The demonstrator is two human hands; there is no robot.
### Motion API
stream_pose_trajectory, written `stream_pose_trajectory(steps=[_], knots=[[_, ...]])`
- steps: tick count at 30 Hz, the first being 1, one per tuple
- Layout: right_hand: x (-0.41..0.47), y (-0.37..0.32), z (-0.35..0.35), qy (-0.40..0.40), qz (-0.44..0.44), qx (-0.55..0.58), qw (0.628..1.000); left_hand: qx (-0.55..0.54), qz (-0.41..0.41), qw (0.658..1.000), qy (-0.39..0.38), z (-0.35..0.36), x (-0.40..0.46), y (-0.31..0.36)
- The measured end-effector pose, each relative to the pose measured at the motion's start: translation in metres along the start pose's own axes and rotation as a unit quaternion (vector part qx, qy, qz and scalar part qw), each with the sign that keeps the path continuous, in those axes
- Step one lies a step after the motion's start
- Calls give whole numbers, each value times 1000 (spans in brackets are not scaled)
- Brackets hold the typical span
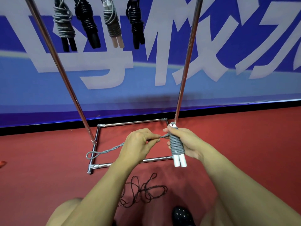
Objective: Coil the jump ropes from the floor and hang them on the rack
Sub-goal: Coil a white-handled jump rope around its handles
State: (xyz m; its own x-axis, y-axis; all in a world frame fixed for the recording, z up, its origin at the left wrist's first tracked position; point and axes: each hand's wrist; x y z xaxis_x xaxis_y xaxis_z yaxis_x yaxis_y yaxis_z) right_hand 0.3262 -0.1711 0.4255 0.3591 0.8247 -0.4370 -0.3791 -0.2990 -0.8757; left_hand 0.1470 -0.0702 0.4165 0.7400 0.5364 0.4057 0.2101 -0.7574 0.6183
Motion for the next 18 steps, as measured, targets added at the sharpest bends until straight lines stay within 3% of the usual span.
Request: stream_pose_trajectory(steps=[6, 14, 18], knots=[[-5, -7, -2, -48, 18, 60, 997, 15, -8, 1000, 23, -3, 1, -3], [3, 5, 4, -5, -26, 20, 999, 63, 44, 997, 25, 3, 1, 0], [2, 8, 7, 5, -48, -59, 997, 79, 55, 995, 28, 3, 0, -1]])
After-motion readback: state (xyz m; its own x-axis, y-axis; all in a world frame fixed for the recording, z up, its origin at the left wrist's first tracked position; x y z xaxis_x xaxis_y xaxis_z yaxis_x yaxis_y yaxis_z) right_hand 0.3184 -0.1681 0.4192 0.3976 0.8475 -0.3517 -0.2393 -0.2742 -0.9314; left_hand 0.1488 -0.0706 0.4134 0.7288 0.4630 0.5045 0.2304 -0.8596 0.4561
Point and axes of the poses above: each hand's wrist, its own x-axis towards the middle knuckle, its own z-axis out of the palm, y = z × x
